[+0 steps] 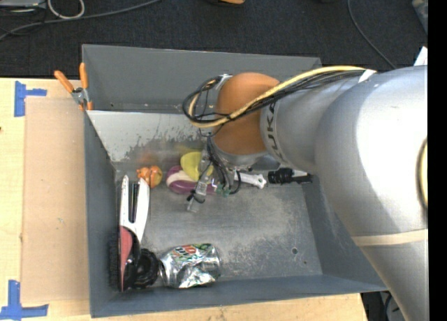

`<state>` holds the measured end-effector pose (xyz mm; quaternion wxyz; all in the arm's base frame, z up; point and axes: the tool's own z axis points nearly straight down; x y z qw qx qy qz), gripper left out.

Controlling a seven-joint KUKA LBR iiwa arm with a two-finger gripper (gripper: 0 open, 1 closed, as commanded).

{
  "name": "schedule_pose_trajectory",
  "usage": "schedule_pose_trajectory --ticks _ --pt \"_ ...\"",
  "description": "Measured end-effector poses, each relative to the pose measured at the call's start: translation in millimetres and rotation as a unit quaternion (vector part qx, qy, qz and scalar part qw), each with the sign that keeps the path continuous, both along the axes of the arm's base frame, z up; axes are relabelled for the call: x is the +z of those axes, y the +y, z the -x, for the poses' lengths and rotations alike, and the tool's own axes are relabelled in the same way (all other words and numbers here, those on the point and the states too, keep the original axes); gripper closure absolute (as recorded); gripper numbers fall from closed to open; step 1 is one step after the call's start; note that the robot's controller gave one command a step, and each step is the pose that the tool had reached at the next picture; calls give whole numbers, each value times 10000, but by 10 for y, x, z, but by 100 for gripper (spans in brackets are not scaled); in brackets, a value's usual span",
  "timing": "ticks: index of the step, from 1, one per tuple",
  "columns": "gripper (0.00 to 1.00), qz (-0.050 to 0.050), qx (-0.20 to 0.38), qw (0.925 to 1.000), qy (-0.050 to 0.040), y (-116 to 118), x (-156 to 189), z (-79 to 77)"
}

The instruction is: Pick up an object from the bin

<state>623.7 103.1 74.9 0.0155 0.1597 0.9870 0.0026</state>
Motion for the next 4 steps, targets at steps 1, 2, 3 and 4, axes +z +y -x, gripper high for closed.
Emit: schedule_pose_trajectory --ticks 1,2,3,4 --pt "100 -61 -966 9953 16 -11 27 -35" --pt "100 -57 -956 9954 15 -9 27 -35" --pt "100 -50 -939 9955 116 -2 182 2" --pt "100 -47 -923 9956 127 4 173 9"
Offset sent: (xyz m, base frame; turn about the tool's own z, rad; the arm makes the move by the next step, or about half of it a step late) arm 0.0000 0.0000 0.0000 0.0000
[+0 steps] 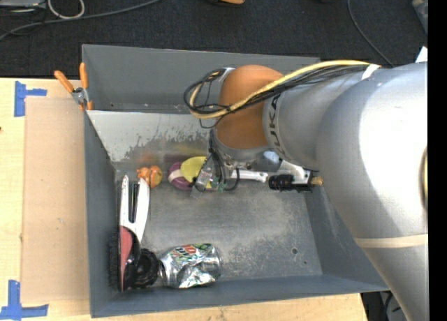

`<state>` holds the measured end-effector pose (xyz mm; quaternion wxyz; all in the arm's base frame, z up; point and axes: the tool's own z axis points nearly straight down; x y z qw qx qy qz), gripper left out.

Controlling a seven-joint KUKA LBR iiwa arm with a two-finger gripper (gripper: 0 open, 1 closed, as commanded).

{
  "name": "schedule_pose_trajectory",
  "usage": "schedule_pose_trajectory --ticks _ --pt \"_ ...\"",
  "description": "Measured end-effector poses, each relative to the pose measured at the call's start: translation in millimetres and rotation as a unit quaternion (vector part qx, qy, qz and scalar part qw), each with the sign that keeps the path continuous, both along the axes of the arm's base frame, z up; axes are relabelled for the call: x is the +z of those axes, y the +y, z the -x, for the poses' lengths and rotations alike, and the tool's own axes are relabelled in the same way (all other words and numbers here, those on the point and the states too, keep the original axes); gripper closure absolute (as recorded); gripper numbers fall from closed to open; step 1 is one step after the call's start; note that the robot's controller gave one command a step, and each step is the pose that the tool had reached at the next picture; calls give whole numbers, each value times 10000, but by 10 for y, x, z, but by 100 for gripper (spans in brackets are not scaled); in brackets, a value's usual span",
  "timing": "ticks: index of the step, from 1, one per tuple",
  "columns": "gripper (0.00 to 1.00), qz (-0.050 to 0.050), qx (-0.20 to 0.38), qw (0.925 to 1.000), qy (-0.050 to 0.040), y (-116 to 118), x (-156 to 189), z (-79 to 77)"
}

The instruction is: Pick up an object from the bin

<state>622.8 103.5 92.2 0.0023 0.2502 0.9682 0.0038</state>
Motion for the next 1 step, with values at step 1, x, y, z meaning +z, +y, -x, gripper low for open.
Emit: schedule_pose_trajectory --ticks 1 --pt "100 2 2 10000 35 -9 207 21"
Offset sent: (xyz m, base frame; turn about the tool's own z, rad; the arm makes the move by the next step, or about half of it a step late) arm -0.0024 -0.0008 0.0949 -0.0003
